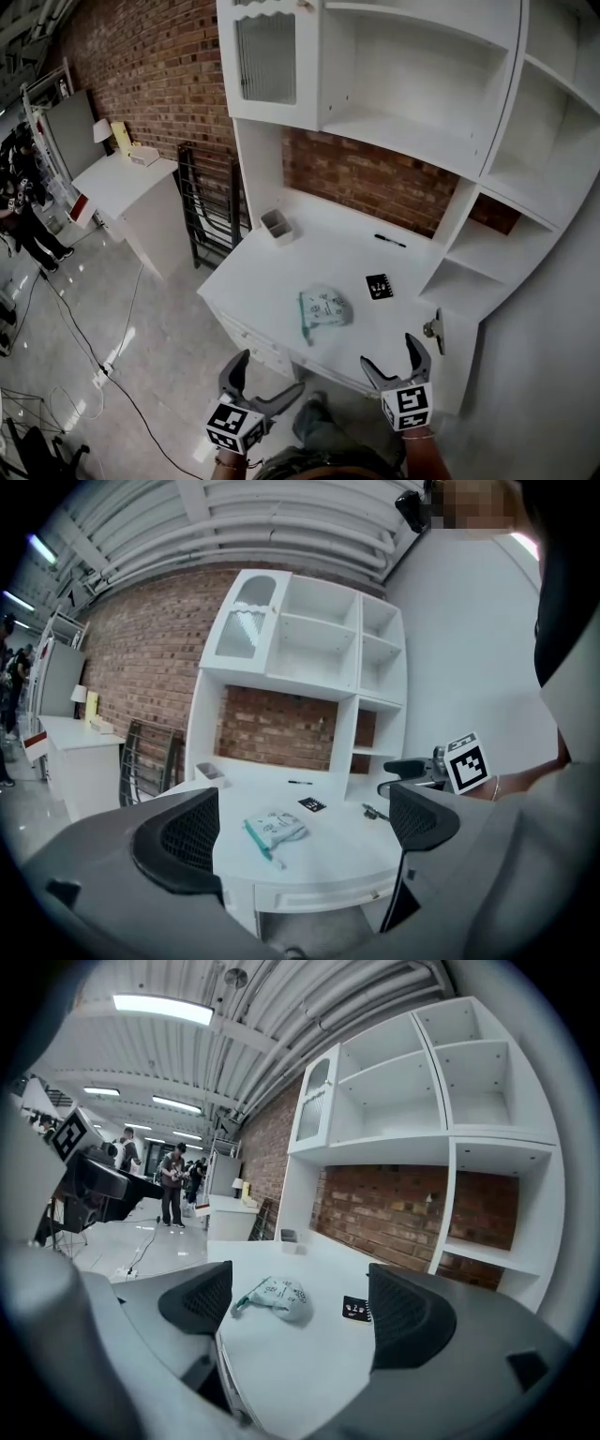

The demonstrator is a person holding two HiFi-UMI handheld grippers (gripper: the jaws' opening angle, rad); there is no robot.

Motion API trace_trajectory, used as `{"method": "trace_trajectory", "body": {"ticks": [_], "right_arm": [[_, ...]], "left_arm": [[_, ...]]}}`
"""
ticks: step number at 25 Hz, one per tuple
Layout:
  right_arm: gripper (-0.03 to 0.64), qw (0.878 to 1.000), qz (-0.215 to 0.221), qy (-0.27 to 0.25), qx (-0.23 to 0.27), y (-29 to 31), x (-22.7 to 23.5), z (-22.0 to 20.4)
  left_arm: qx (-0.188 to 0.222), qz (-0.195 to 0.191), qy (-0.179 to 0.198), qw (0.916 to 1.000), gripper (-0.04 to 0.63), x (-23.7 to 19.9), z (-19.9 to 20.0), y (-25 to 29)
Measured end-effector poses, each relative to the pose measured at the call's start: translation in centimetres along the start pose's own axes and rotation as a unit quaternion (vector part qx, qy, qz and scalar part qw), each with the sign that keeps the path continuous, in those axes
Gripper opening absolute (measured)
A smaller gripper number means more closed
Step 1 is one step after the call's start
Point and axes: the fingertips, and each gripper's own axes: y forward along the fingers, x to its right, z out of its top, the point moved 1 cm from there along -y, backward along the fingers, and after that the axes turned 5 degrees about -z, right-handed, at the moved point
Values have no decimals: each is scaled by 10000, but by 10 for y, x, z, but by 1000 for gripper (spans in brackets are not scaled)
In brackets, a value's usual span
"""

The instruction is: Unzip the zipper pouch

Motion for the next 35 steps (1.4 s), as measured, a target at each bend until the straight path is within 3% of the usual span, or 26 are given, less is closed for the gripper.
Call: {"method": "trace_trajectory", "body": {"ticks": [7,17,29,32,35], "right_arm": [[453,9961,699,-379,-394,62,-31,-20],[434,9767,1744,-504,-1145,147,-81,-61],[422,9645,2099,-717,-1435,210,-90,-81],[357,9565,2250,-1035,-1541,222,-95,-94],[348,9473,2399,-1288,-1688,229,-100,-101]], "left_arm": [[-37,127,-6,9999,566,-34,4,19],[-173,207,-218,9994,566,-81,6,51],[-216,347,-352,9985,566,-128,9,83],[-246,351,-337,9985,566,-137,11,93],[-310,316,-270,9987,566,-144,12,102]]}}
